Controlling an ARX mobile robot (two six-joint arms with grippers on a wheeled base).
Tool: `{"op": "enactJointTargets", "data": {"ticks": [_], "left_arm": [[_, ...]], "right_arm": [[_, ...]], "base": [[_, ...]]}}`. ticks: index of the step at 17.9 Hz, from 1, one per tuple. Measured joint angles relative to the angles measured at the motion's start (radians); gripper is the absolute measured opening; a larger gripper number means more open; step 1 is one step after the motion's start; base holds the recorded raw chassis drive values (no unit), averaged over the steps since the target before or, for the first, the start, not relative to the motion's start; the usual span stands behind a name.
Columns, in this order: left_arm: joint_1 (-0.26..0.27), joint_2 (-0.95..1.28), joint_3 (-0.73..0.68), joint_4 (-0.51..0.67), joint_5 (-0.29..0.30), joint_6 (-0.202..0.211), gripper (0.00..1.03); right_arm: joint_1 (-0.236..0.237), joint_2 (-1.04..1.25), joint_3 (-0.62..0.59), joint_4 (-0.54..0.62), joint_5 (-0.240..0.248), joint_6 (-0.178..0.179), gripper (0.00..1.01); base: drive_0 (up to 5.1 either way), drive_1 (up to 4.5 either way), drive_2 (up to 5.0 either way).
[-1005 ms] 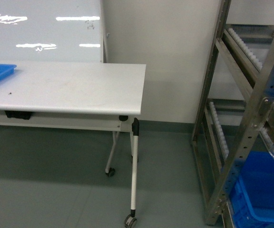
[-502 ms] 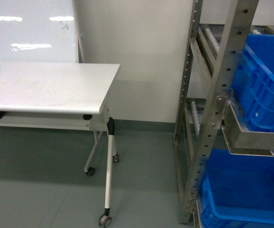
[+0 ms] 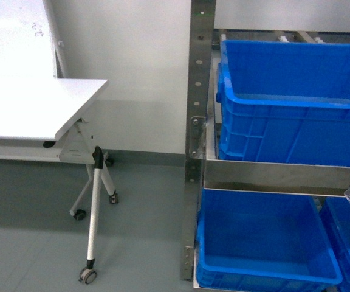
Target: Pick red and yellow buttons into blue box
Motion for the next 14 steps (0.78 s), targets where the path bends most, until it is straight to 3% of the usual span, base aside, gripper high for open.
{"op": "enactJointTargets", "data": {"ticks": [14], "left_arm": [[0.002,0.0,0.0,0.005,-0.002,0.0,0.23]], "right_arm": [[0.0,-0.002,0.0,0.005,0.0,0.0,0.26]], "base": [[4.9,-3.42,-1.4]]}}
